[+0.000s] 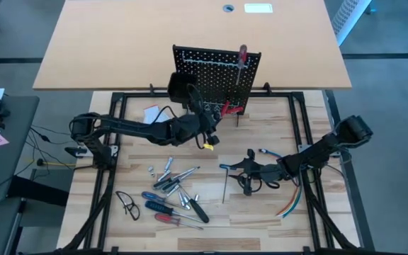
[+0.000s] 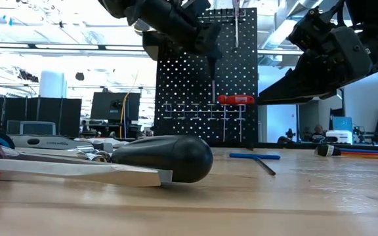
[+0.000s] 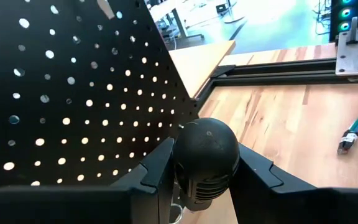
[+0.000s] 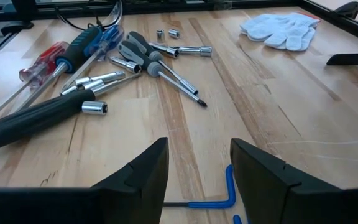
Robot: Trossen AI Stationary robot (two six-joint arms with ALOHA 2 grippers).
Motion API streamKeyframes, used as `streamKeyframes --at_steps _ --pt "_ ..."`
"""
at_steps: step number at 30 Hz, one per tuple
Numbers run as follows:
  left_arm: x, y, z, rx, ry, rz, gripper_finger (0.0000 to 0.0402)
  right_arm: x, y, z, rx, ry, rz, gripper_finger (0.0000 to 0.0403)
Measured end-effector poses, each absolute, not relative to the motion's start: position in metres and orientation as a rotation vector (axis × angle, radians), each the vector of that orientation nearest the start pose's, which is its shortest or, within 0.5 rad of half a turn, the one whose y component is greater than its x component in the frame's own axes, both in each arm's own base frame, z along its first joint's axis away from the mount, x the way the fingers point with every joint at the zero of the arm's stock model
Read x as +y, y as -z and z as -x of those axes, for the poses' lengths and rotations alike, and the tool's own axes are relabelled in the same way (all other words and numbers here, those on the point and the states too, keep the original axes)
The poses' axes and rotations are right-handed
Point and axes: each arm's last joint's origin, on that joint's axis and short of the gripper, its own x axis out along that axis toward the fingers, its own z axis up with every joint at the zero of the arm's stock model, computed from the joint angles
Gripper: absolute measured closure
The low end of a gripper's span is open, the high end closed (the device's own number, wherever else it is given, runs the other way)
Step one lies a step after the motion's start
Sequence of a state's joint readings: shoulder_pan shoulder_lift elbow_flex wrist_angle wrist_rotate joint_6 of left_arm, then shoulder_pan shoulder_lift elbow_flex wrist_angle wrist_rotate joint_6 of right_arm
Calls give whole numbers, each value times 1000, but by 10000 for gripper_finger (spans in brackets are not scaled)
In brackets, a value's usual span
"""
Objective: Hang tools onto peg board
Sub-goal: Hang the black screwdriver on the pegboard
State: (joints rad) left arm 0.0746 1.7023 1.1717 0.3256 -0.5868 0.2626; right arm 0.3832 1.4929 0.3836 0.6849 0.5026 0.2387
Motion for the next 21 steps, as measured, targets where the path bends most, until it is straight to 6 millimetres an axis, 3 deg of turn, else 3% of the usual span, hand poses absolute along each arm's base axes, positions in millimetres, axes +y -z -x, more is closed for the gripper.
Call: streamKeyframes --at_steps 8,16,21 --pt "22 -277 -383 308 -626 -328 294 79 -135 -234 370 164 -56 223" --pt "-1 -300 -388 367 -684 -315 294 79 -135 -234 373 164 -55 223" --pt "5 -307 -389 367 -703 -293 294 78 -135 -235 369 171 -67 223"
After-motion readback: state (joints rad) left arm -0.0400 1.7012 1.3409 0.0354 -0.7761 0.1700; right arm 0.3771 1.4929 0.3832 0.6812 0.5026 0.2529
